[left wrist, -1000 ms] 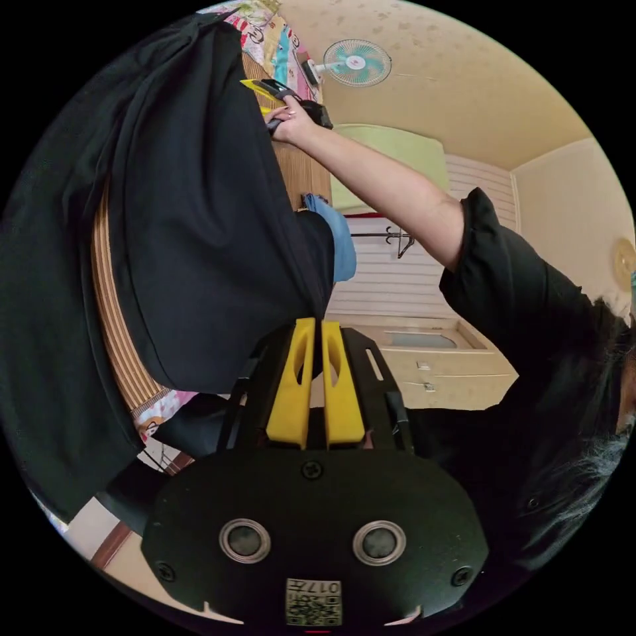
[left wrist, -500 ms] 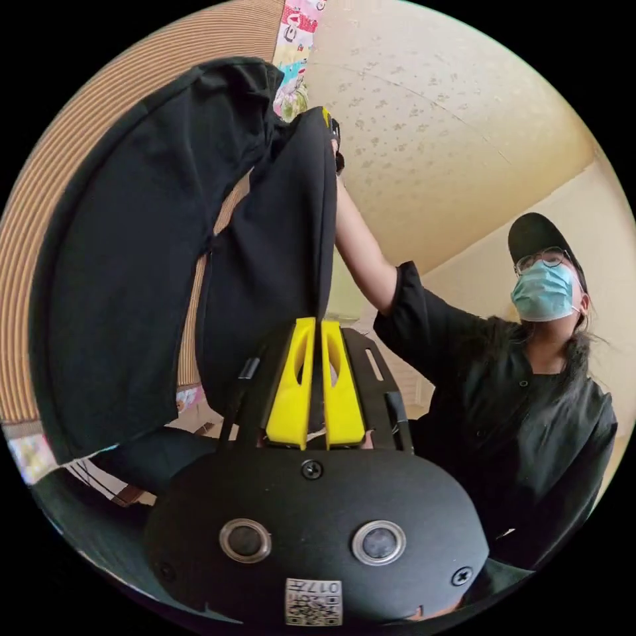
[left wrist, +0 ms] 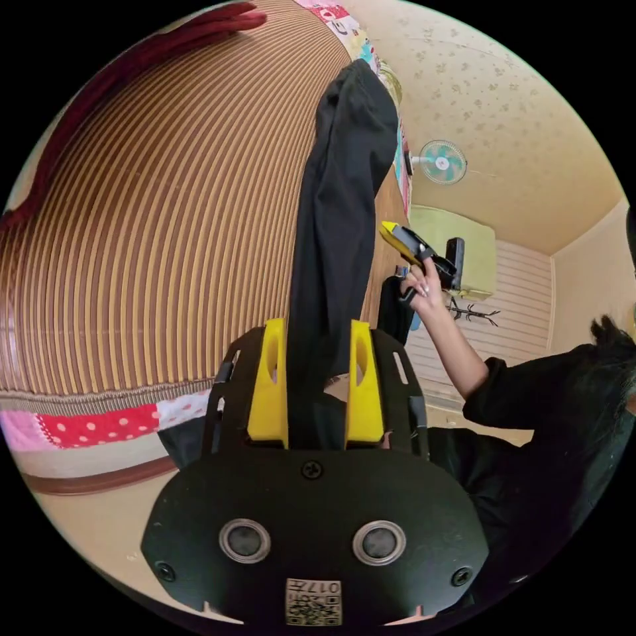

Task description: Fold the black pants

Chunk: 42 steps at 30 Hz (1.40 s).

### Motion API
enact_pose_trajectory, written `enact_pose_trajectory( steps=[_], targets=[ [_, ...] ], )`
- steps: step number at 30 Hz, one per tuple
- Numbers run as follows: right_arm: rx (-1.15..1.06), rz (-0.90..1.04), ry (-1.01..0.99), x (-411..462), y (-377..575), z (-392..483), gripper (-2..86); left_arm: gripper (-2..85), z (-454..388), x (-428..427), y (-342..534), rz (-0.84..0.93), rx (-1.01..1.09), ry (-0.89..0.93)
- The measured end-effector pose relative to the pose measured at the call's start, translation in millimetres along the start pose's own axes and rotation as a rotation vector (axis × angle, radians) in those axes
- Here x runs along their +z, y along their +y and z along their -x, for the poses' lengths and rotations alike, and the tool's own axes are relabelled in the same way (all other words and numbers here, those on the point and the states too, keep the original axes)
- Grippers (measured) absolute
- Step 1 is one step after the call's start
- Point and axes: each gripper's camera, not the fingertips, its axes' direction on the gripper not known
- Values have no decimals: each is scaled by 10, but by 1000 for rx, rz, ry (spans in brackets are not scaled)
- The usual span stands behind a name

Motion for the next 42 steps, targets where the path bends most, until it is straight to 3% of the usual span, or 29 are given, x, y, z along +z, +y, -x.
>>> enact_pose_trajectory(
  steps=[2, 5, 8, 10, 12, 18, 23, 26, 30, 32, 35, 37, 42],
  targets=[
    [-11, 133, -8, 366, 498, -29, 85, 127, -53, 218, -140, 91, 34, -1],
    [21, 116, 16, 448, 942, 68, 64, 37, -96, 665, -159, 277, 54, -8],
    [-54, 192, 74, 476, 1231, 123, 49, 30, -158, 732, 33, 291, 59, -21],
    [23, 225, 31, 467, 1317, 21, 49, 27, -120, 805, 148, 391, -18, -106],
    [112, 258, -20, 408, 1324, -73, 54, 40, -61, 888, 308, 541, -124, -310],
    [111, 153, -18, 168, 1256, -65, 72, 68, -579, 420, 298, 102, 23, -92],
    [141, 185, -31, 292, 1227, -86, 52, 95, -677, 1016, -17, 240, 46, -199],
    [138, 163, -21, 151, 1302, 7, 27, 32, -814, 1154, 32, 259, 96, -220],
    [-22, 116, 43, -128, 1479, 338, 20, 3, -1011, 817, 430, 103, 136, -121],
    [-116, 165, 20, -69, 1566, 460, 21, 6, -974, 683, 589, 52, 96, -184],
    [4, 242, 60, 44, 1504, 160, 31, 33, -819, 701, 666, 78, 36, -287],
    [74, 155, -34, -132, 1392, -88, 53, 81, -706, 721, 583, 123, 12, -231],
    [165, 64, -381, -311, 740, -720, 114, 133, -362, 404, 78, -75, -30, -47]
  ],
)
